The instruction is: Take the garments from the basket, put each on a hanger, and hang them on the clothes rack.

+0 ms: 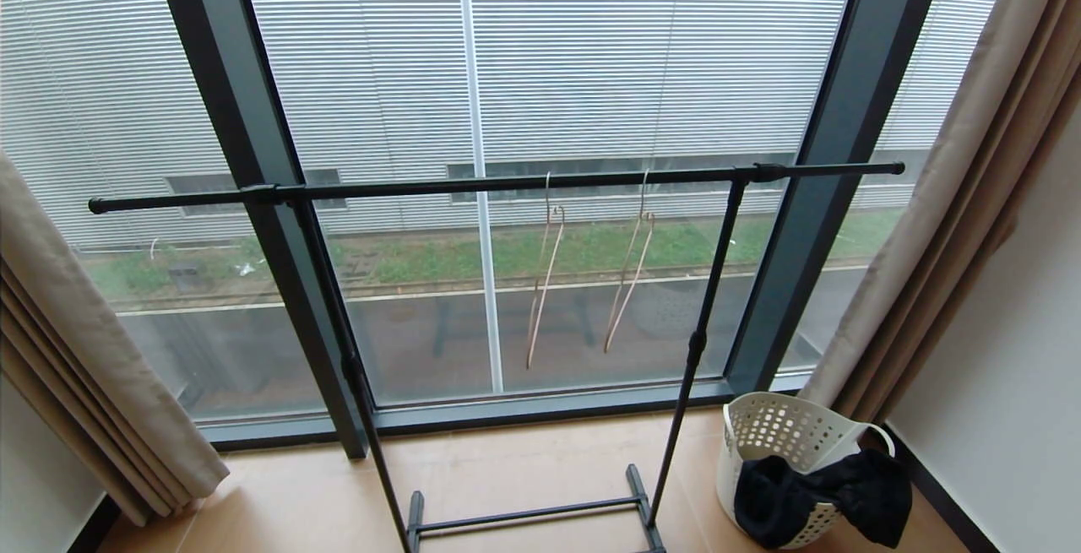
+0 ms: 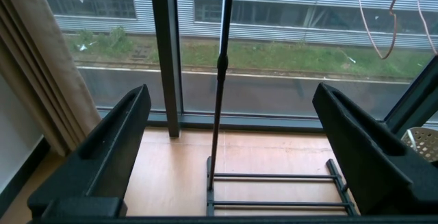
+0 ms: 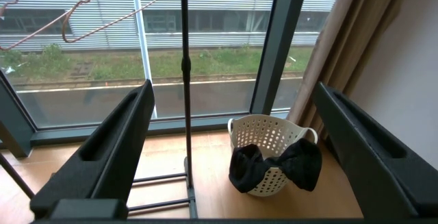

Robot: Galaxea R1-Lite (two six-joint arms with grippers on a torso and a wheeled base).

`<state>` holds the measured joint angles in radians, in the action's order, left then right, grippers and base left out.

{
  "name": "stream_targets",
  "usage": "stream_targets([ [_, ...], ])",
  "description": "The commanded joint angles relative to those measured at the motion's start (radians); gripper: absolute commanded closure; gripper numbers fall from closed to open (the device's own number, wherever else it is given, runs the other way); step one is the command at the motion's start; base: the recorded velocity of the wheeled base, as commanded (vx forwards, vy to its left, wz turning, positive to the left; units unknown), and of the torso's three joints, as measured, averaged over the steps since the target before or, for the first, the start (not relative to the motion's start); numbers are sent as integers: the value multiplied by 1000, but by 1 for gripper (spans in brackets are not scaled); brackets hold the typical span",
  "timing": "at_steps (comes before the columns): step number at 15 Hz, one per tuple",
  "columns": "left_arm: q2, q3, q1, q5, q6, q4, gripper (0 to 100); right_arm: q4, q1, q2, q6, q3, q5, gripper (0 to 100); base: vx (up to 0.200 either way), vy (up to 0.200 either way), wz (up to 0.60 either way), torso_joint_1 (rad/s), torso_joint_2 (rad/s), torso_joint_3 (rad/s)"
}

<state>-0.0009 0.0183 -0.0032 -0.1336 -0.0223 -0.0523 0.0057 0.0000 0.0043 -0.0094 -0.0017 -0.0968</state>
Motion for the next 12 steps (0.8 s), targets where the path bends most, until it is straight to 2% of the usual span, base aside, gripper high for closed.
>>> stream_targets([
  [1,1,0,0,0,-2,0,0,0,0,2,0,0,0,0,0,0,0,0,0,0],
  [7,1,2,-1,11,-13,-1,0,0,0,2,0,0,6,0,0,0,0,0,0,0],
  [12,1,2,-1,11,-13,-1,0,0,0,2,2,0,6,0,0,0,0,-133,285,153],
])
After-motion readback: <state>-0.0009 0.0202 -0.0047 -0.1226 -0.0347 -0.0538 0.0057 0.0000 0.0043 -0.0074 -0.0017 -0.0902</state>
